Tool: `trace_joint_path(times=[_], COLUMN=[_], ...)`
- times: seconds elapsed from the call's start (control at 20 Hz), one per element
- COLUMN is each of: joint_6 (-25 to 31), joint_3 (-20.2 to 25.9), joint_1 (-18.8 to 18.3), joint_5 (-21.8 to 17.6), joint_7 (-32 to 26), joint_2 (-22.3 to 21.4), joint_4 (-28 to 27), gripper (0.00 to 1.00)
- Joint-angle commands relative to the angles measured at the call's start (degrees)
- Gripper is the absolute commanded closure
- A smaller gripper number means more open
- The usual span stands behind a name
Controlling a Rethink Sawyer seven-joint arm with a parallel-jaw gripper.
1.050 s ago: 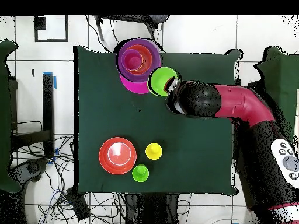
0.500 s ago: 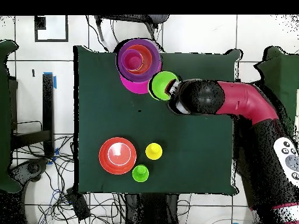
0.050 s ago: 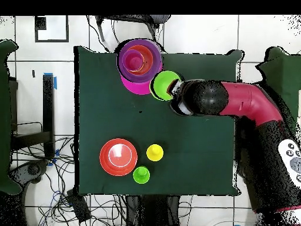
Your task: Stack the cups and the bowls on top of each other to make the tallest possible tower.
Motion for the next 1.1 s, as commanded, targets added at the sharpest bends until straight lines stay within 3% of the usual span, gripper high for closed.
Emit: trace_joint_path(times=[0.05, 0.45, 0.6, 1.1], joint_6=[2.5, 3.3, 5.4, 12.4], joint_3=[2.0, 2.4, 2.3, 2.7], joint_1=[0.2, 0.4, 1.2, 3.8], joint_5=[-4.2, -3.4, -2.5, -0.4], joint_7=[-15.5, -14.4, -13.0, -12.4], joint_2=[2.5, 0.8, -1.9, -2.6], joint_4=[0.9, 2.0, 2.3, -3.1], gripper=[1.0, 1.0, 1.0, 1.0])
